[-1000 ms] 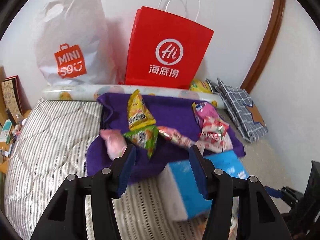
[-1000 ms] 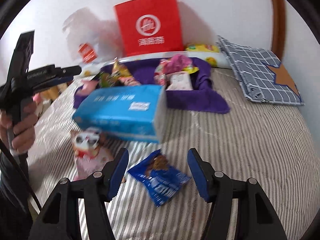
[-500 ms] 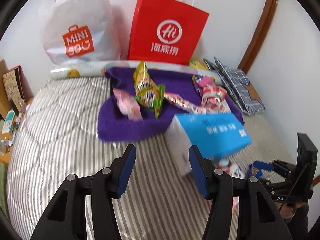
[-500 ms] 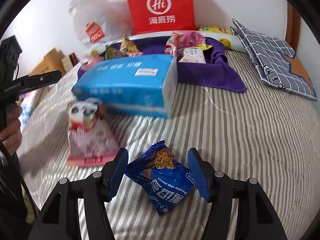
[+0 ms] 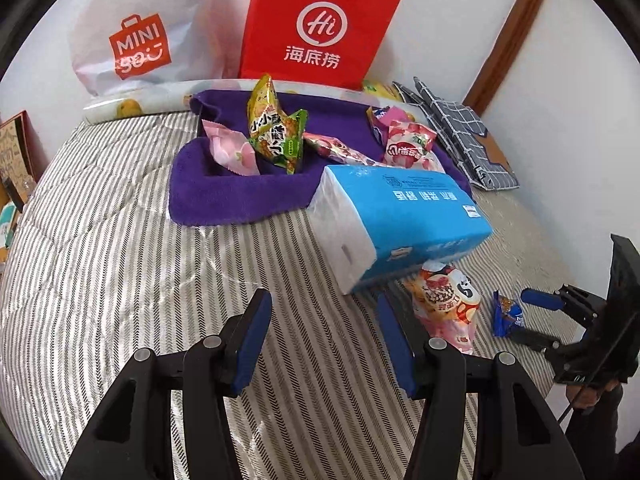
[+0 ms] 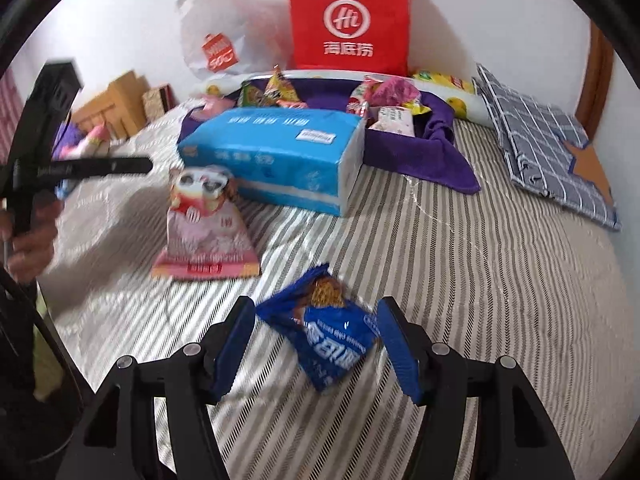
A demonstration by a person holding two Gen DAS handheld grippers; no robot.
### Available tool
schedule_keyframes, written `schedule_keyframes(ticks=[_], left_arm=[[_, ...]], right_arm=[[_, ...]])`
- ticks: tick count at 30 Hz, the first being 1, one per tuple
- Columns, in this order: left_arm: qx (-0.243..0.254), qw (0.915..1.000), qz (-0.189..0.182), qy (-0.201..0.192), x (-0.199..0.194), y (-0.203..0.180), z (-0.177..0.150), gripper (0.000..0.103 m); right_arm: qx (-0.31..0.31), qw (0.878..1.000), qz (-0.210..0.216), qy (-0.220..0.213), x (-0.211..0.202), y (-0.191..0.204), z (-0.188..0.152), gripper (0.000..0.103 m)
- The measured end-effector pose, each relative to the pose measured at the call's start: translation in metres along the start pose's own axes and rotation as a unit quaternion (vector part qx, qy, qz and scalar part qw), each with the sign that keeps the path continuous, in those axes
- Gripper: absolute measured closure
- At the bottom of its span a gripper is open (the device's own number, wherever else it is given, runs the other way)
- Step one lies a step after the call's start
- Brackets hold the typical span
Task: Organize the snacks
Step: 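Move the right tool to the blue chip packet and close on it, then lift the blue chip packet with the right tool while the left grasps the panda candy bag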
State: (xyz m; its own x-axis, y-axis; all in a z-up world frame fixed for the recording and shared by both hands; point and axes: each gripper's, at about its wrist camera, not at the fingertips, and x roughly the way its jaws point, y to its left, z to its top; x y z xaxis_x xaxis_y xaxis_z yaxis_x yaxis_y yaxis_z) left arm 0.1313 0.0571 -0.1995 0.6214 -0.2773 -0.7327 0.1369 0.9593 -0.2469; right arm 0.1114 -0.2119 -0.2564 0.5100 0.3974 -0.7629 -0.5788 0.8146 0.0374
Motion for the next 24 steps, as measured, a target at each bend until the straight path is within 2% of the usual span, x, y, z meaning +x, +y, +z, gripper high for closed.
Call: schedule_keyframes(ticks=[5, 8, 12, 13, 14, 21, 24], left_arm=[[-0.001, 1.0, -0.003, 0.003, 0.004, -0.005, 0.001, 0.048], [0.002, 1.0, -0.003, 0.007, 0.004, -0.008, 0.0, 0.048], [-0.003, 0.9999, -0.012, 0.007, -0.002, -0.011, -0.001, 0.048], [-0.005, 0.9998, -0.016, 0.007, -0.003, -0.012, -0.001, 0.048], [-0.006, 0.9997, -0.022, 0.007, -0.005, -0.013, -0.002, 0.048], [0.006, 0.9971, -0.071, 0.026, 0.001, -0.039, -0.007, 0.048], [0.02, 0.9965, -0.07, 0.041, 0.015, -0.054, -0.009, 0.047]], right_arm=[[-0.028, 0.999, -0.047, -0.005, 0.016, 0.005, -0.001, 0.042], [-0.024, 0.998, -0.049, -0.012, 0.022, 0.002, 0.003, 0.042], [0.006, 0.999, -0.038, -0.001, 0.027, -0.009, 0.008, 0.043], [0.016, 0.999, -0.039, -0.002, 0.026, -0.012, 0.009, 0.047], [0.022, 0.999, -0.046, -0.003, 0.025, -0.015, 0.008, 0.052], [0.065, 0.995, -0.078, -0.022, 0.015, -0.037, 0.005, 0.055], [0.112, 0.988, -0.099, -0.033, 0.011, -0.059, 0.007, 0.055]])
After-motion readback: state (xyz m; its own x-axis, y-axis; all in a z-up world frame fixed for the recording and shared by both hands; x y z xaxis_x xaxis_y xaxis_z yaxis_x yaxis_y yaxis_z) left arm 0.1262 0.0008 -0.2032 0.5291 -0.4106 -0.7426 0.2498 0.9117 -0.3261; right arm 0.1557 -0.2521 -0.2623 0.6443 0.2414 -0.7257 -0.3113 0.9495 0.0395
